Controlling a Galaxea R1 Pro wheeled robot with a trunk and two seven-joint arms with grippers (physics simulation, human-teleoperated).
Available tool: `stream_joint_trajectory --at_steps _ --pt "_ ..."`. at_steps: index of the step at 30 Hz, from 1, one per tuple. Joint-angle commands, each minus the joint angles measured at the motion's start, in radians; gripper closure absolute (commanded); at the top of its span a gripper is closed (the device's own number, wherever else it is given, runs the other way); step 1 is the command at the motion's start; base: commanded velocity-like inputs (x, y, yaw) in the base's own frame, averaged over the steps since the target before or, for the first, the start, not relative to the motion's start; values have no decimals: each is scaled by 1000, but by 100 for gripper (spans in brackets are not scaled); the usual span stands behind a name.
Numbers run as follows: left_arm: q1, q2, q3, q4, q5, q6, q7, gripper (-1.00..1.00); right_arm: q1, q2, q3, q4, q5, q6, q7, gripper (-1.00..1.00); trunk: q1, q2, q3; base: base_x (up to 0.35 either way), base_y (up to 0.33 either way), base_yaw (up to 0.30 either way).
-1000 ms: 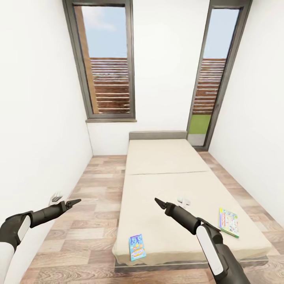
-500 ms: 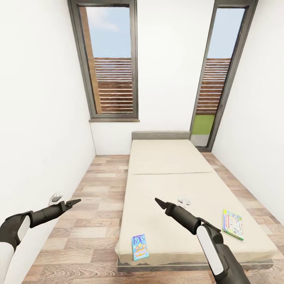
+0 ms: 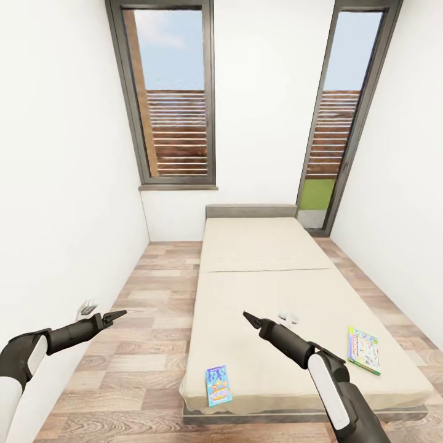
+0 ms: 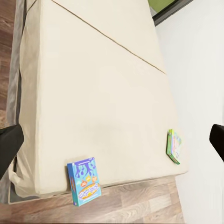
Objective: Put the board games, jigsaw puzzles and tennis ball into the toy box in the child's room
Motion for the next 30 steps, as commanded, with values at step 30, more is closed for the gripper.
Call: stream_joint_trajectory --at_steps 30 --pt "-8 1 3 -1 2 120 -2 -100 -2 -16 -180 703 -55 -47 277 -100 116 -212 -96 0 0 0"
